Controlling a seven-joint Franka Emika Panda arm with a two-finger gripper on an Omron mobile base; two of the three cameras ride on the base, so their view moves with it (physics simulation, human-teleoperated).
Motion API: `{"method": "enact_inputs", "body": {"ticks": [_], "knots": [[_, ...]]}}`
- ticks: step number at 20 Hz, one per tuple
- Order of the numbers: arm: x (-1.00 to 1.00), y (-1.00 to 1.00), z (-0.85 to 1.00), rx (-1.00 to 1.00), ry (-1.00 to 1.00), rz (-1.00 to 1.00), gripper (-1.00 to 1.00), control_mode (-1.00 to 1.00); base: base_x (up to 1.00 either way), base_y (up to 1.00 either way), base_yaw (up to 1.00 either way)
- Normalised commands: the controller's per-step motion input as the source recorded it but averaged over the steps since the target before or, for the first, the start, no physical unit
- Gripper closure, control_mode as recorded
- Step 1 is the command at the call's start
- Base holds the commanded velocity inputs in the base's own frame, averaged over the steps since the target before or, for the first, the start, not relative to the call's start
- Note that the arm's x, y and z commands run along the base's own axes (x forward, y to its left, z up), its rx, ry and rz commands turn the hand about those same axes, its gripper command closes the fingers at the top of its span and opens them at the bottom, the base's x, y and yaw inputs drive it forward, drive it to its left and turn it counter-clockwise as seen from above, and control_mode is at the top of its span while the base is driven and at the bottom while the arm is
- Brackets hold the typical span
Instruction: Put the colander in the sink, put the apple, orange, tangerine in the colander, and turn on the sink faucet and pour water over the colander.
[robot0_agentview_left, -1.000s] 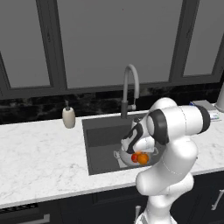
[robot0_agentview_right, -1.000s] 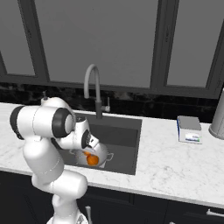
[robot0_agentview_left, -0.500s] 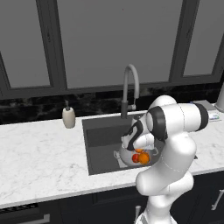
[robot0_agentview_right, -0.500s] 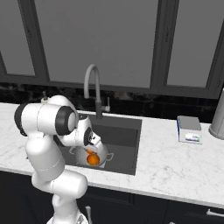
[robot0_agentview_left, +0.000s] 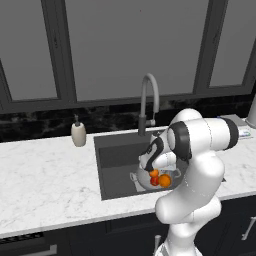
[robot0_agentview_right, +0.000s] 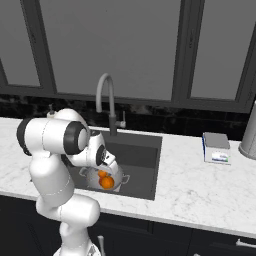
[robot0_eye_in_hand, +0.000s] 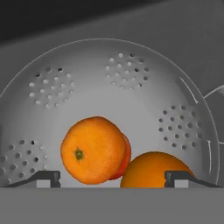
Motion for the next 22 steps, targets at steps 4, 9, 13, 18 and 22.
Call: {"method": "enact_inputs", "body": {"ticks": [4,9,13,18,22], "knots": [[0.0,0.0,0.0,0.0,0.0,0.0,-1.0,-1.0,0.0,0.0,0.0],[0.0,-0.01,0.0,0.0,-0.01,0.0,-1.0,-1.0,0.0,0.0,0.0],[-0.02,-0.17,0.09,0.0,-0.04,0.0,-1.0,-1.0,0.0,0.0,0.0],[-0.04,-0.25,0.34,0.0,-0.06,0.01,-1.0,-1.0,0.0,0.0,0.0],[0.0,-0.37,0.53,0.01,-0.04,0.06,-1.0,-1.0,0.0,0.0,0.0]]}}
